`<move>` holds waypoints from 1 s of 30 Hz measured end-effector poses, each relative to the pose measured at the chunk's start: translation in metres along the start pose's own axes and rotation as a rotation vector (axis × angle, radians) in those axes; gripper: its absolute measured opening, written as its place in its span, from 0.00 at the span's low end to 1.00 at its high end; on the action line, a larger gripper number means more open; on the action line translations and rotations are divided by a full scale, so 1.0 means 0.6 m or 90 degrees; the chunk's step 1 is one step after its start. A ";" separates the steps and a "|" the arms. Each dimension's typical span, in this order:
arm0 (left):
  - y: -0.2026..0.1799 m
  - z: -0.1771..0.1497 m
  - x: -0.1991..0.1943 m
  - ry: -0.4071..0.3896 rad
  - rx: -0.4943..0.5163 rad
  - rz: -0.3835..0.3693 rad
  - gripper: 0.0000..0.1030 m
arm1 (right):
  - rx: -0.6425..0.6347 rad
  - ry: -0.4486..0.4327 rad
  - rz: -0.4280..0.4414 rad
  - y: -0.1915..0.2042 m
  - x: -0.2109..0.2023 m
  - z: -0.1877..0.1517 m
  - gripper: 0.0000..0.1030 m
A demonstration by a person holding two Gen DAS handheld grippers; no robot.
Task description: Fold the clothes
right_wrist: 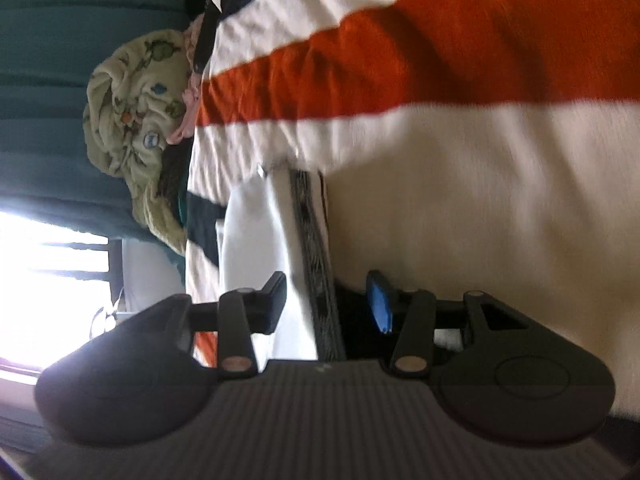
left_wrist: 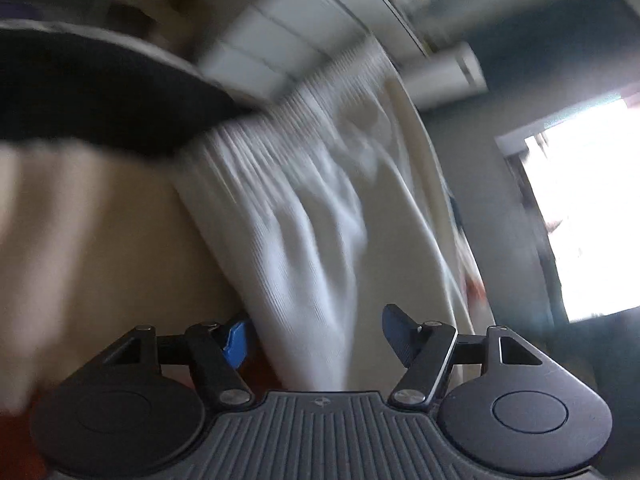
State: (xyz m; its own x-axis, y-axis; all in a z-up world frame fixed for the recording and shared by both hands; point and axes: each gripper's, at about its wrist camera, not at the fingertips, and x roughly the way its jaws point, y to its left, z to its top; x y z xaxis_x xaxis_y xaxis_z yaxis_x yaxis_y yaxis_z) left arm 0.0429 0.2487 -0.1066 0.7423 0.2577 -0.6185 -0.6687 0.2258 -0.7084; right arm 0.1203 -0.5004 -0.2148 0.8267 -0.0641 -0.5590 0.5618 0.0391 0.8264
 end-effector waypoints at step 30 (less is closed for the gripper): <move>0.174 0.239 -0.142 0.091 0.141 0.012 0.26 | -0.123 -0.208 -0.093 0.039 -0.171 0.000 0.08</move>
